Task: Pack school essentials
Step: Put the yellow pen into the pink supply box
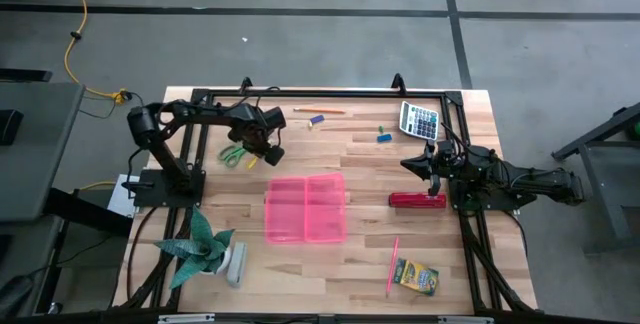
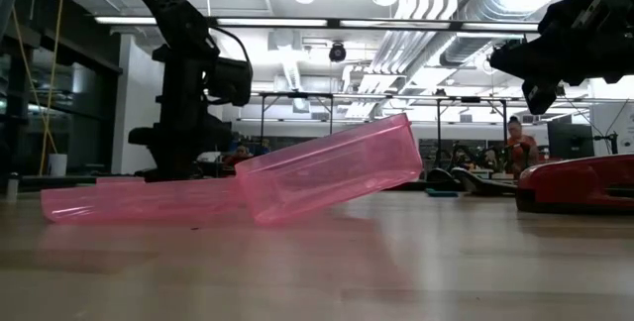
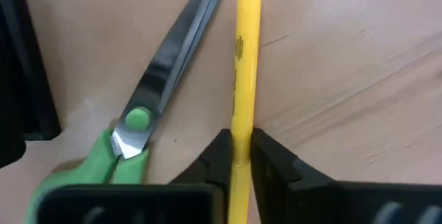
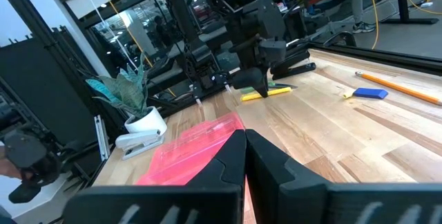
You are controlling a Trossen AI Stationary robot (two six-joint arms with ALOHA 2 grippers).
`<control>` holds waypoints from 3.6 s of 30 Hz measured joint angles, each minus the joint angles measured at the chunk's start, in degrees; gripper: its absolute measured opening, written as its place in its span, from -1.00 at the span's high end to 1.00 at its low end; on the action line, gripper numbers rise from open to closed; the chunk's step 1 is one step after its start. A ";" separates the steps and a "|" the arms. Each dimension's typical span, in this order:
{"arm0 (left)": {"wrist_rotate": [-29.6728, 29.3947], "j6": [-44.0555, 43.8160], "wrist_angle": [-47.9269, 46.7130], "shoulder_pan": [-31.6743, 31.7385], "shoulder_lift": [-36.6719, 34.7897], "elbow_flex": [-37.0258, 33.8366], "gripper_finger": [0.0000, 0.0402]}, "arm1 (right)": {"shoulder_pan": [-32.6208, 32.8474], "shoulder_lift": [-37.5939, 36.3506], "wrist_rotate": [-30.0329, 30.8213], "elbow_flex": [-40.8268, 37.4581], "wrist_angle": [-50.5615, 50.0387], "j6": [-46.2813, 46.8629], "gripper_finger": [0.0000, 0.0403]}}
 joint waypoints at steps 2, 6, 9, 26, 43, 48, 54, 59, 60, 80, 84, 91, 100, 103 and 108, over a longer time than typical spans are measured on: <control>0.33 -0.02 -0.04 0.00 -0.50 -0.08 0.94 | 0.00 0.00 0.00 0.00 0.00 0.00 1.00; 1.76 -0.24 -0.52 -0.21 -3.21 0.05 0.94 | -0.01 0.00 0.00 0.00 0.00 0.00 1.00; 2.23 -0.48 0.34 -0.96 -8.31 1.91 0.97 | 0.00 0.00 0.00 0.01 0.00 0.00 1.00; -13.48 -4.93 41.60 -30.23 -34.05 -2.62 0.98 | 0.00 0.00 0.00 0.01 0.00 0.00 1.00; -19.69 -4.07 64.25 -40.83 -34.45 -12.68 0.99 | 0.00 0.00 0.00 0.01 0.00 0.00 1.00; -18.78 -3.72 64.22 -40.83 -34.45 -12.68 0.99 | 0.00 0.05 2.43 -0.07 3.36 3.73 1.00; -16.33 -2.12 63.79 -40.36 -34.98 -12.68 0.99 | -0.02 0.02 17.00 -0.07 19.00 21.97 1.00; -13.44 -0.44 63.24 -39.63 -36.16 -12.70 0.99 | -0.04 0.12 26.12 -0.05 25.87 26.88 1.00; -13.42 0.19 63.41 -39.61 -36.55 -12.72 0.99 | -0.04 0.39 26.16 -0.05 27.80 26.57 1.00; -13.81 4.09 61.96 -39.60 -41.35 -12.68 0.99 | 4.07 41.49 -6.05 24.91 27.97 -1.89 1.00; -13.68 4.43 61.96 -39.60 -41.35 -12.66 0.99 | 4.11 45.46 -8.33 30.62 20.33 -2.19 1.00; -13.73 3.63 62.06 -39.60 -41.04 -12.66 0.99 | 4.76 47.01 -9.16 32.96 19.40 -4.00 1.00; -13.95 -12.04 61.05 -41.18 -27.38 -8.58 0.99 | 4.74 46.95 -8.50 32.96 19.36 -4.09 1.00; -14.23 -21.08 58.86 -42.64 -20.01 -6.58 0.99 | 4.74 46.95 -8.26 32.96 19.21 -3.33 1.00; -15.71 -37.90 58.55 -44.36 -8.61 -4.71 0.99 | 4.74 46.93 -8.06 32.94 18.41 -2.93 1.00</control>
